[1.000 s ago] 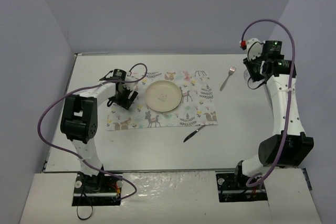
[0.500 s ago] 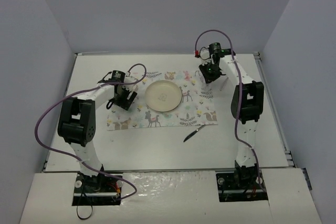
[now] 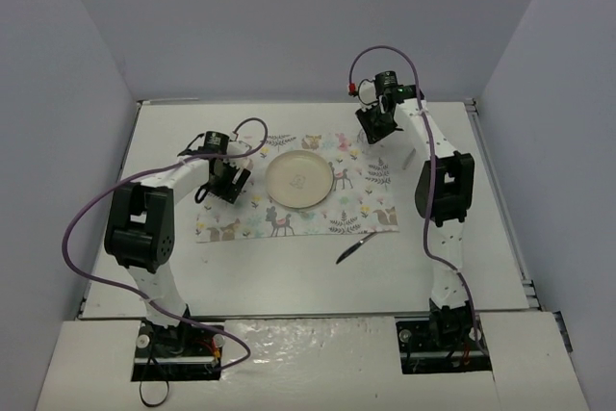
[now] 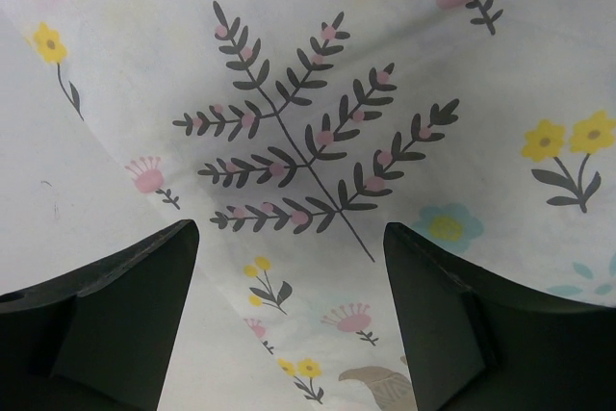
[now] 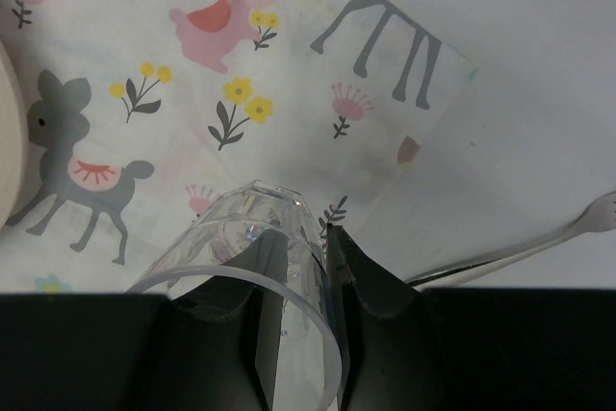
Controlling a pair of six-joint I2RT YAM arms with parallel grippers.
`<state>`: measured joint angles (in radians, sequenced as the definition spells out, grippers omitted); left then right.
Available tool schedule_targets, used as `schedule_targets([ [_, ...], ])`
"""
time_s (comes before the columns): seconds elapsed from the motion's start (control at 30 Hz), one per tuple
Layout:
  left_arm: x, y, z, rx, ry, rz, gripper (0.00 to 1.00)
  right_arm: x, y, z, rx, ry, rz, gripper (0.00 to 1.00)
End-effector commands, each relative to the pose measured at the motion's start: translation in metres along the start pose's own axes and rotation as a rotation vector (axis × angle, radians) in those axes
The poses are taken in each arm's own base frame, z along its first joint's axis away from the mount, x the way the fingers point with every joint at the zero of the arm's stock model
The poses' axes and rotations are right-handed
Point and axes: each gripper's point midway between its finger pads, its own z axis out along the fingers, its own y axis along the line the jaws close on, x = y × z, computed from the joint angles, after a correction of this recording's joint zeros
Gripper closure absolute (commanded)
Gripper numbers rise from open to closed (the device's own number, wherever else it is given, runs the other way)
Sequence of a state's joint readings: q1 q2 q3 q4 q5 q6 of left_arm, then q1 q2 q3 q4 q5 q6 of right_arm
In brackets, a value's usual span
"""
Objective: Set the dinner table for one person
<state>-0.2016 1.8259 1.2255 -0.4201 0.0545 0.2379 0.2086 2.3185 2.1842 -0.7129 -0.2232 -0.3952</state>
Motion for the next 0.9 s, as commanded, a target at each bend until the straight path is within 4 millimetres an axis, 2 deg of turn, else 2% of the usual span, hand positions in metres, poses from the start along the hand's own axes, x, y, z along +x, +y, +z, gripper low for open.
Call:
schedule_targets([
  [0.0,-0.023,0.014,-0.014,-0.049,-0.08,-0.007,0.25,-0.004,-0.009,0.016,0.02,-0.001,-0.025,1.0],
  [0.17,-0.02,0.018,-0.005,-0.06,-0.051,0.005,0.25,0.003,-0.017,0.043,0.043,0.031,-0.022,1.0],
  [0.33,-0.02,0.016,-0.001,-0.052,-0.046,0.011,0.25,0.004,-0.017,0.051,0.041,0.037,-0.021,1.0],
  [0.4,-0.019,0.017,0.0,-0.052,-0.042,0.012,0.25,0.005,-0.017,0.053,0.04,0.039,-0.02,0.87],
  [0.43,-0.019,0.016,0.0,-0.049,-0.042,0.013,0.25,0.006,-0.016,0.054,0.038,0.04,-0.021,0.71],
  [0.47,-0.019,0.014,0.001,-0.039,-0.042,0.018,0.25,0.006,-0.016,0.055,0.035,0.041,-0.024,0.44],
  [0.5,-0.019,0.013,0.001,-0.035,-0.043,0.022,0.25,0.007,-0.015,0.055,0.032,0.043,-0.026,0.28],
  [0.57,-0.019,0.013,0.001,-0.034,-0.044,0.026,0.25,0.005,-0.017,0.053,0.042,0.038,-0.023,0.1],
  [0.73,-0.016,0.014,0.002,-0.039,-0.039,0.035,0.25,-0.005,-0.019,0.039,0.061,0.008,-0.028,0.02],
  [0.87,-0.016,0.015,0.002,-0.045,-0.036,0.034,0.25,-0.024,-0.026,0.011,0.104,-0.047,-0.036,0.01],
])
